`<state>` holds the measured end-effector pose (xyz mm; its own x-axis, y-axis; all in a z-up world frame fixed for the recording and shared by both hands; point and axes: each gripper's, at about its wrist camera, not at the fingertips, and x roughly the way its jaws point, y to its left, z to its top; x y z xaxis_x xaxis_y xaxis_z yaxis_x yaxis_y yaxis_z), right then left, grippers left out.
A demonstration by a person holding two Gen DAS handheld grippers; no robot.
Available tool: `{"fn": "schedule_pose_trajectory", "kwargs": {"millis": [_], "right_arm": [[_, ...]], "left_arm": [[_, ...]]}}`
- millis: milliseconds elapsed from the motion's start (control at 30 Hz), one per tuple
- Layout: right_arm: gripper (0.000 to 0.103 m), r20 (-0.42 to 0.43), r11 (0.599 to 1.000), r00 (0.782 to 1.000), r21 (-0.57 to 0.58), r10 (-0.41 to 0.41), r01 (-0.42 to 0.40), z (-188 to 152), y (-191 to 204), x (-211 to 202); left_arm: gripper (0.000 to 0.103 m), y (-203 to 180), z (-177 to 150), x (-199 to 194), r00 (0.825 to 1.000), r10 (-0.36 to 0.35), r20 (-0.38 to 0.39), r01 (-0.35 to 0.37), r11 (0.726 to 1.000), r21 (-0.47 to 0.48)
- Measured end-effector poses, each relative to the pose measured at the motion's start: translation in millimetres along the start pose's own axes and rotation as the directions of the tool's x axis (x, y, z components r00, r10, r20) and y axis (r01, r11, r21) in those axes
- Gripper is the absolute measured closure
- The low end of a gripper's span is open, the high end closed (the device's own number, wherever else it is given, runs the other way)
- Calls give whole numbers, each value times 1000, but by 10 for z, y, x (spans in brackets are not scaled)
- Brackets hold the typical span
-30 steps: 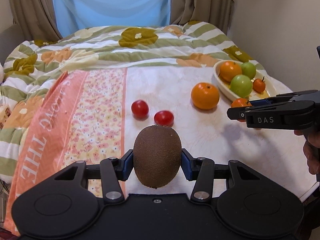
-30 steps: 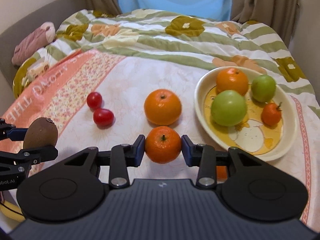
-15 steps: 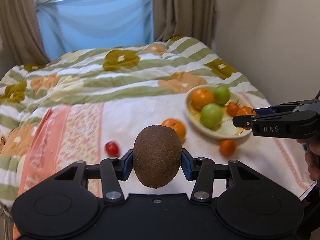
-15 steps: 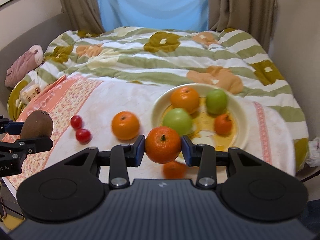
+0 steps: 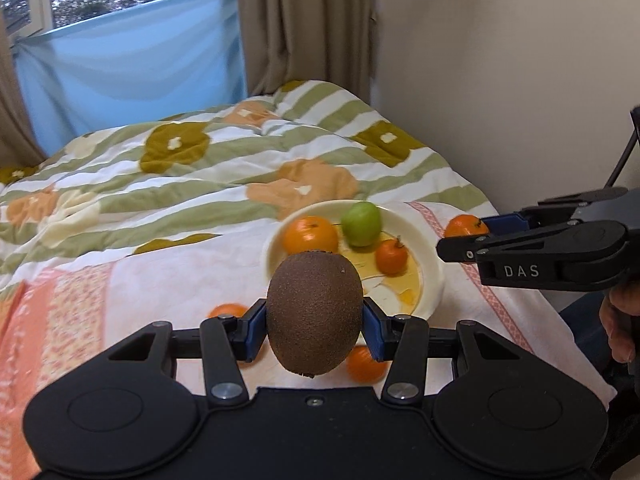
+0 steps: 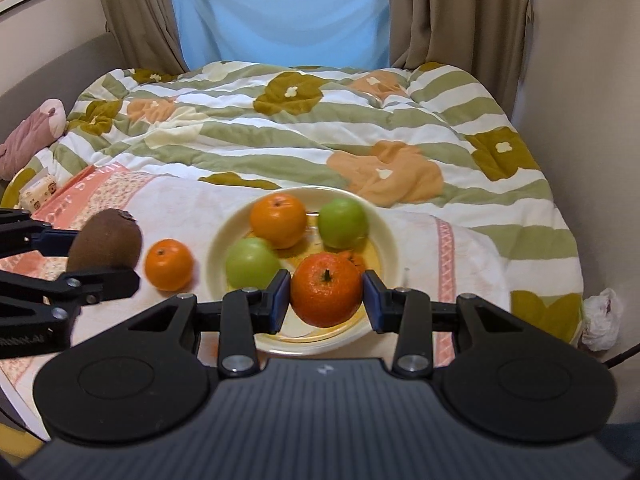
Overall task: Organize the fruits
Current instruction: 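Carry the kiwi and tangerine over the duck bowl and lower them in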
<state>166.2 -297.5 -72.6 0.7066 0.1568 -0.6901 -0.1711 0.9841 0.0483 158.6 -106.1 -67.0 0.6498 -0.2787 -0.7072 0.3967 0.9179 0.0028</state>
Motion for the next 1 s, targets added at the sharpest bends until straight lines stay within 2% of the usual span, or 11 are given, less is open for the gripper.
{"fn": "schedule_pose_trajectory", "kwargs": {"millis": [233, 467, 633, 833, 867, 900, 933, 1000], "right_arm": [[50, -16, 1000, 1000, -5, 13, -13, 19, -290, 205], [50, -35, 999, 999, 7, 36, -36, 1, -484, 419], [50, -46, 999, 998, 19, 48, -47, -28, -587, 527], [50, -53, 998, 997, 26, 59, -58, -30, -640, 607], [50, -54, 998, 997, 24, 60, -58, -29, -641, 610], [50, -54, 998, 997, 22, 59, -58, -28, -637, 602], [50, -54, 998, 997, 18, 61, -60, -26, -640, 606], [50, -53, 998, 997, 12, 63, -63, -18, -632, 613]], "left_arm": [[50, -316, 107, 531, 999, -31, -40, 33, 998, 48], [50, -525, 130, 979, 996, -16, -86, 24, 995, 94], [50, -678, 156, 1111, 996, -1, -85, 15, 987, 162], [48, -783, 151, 1185, 996, 18, -92, 0, 981, 193], [46, -792, 148, 1187, 996, 20, -91, -2, 981, 194], [35, -797, 151, 1178, 996, 25, -83, -8, 980, 198], [18, -796, 156, 1159, 997, 31, -70, -16, 979, 202], [6, -798, 169, 1094, 998, 51, -32, -43, 976, 212]]}}
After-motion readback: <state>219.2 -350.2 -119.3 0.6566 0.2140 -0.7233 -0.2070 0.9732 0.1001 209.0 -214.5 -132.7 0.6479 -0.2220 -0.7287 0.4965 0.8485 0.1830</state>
